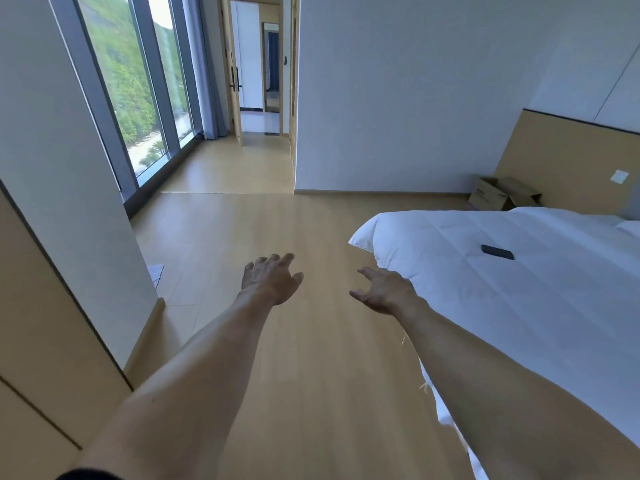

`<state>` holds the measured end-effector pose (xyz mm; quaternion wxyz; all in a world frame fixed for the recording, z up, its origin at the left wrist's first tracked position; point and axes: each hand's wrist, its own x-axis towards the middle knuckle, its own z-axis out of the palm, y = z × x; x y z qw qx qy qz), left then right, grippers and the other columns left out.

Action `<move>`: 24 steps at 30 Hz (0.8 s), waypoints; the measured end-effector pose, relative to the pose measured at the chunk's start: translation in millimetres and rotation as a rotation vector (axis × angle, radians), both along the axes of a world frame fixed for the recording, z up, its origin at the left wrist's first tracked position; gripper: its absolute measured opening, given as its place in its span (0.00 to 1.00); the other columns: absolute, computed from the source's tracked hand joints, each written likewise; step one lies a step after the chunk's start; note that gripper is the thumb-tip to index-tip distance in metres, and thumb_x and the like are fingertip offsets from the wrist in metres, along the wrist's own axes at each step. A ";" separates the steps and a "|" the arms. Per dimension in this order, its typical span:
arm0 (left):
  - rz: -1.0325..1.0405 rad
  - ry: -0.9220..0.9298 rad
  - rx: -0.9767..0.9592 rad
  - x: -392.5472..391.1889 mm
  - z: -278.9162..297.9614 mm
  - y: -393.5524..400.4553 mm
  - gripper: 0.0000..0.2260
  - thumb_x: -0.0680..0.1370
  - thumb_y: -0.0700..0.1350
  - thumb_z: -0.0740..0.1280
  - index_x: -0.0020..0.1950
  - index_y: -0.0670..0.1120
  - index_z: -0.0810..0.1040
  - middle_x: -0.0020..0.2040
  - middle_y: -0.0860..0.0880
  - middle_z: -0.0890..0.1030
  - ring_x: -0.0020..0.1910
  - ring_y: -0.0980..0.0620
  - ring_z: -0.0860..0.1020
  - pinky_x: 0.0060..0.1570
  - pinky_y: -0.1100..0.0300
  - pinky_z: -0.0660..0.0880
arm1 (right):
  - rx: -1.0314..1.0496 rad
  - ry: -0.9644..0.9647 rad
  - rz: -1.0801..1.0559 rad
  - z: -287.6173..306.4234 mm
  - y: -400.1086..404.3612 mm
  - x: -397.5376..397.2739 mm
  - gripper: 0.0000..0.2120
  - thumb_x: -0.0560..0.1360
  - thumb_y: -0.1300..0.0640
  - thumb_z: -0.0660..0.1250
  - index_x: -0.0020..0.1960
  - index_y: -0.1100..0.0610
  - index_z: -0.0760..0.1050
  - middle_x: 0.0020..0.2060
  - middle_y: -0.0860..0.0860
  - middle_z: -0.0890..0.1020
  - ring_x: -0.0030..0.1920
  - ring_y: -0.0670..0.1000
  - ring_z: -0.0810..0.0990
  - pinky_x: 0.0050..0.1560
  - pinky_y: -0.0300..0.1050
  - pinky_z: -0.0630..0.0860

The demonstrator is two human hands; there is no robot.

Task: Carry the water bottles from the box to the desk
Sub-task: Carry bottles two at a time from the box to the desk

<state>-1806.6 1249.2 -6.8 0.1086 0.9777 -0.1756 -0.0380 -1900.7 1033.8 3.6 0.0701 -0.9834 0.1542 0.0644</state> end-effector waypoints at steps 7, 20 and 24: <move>0.015 -0.008 0.020 127.3 -7.1 -29.2 0.26 0.82 0.62 0.56 0.79 0.56 0.61 0.76 0.48 0.68 0.75 0.43 0.65 0.73 0.46 0.60 | 0.026 -0.024 0.034 -11.8 -33.1 144.3 0.30 0.78 0.35 0.58 0.77 0.43 0.60 0.74 0.51 0.68 0.72 0.56 0.68 0.69 0.53 0.68; 0.117 -0.004 0.076 393.0 6.4 -94.5 0.26 0.82 0.61 0.56 0.79 0.56 0.61 0.76 0.48 0.69 0.74 0.44 0.66 0.71 0.47 0.62 | 0.055 -0.019 0.124 -11.1 -100.3 433.3 0.30 0.79 0.36 0.58 0.77 0.45 0.61 0.72 0.53 0.70 0.72 0.56 0.68 0.68 0.52 0.67; 0.115 0.035 0.062 460.7 1.5 -118.7 0.27 0.82 0.63 0.56 0.79 0.57 0.61 0.76 0.48 0.68 0.74 0.43 0.66 0.71 0.45 0.61 | 0.036 -0.019 0.116 -10.6 -122.1 497.7 0.29 0.79 0.36 0.58 0.77 0.45 0.61 0.71 0.54 0.71 0.71 0.57 0.69 0.67 0.52 0.68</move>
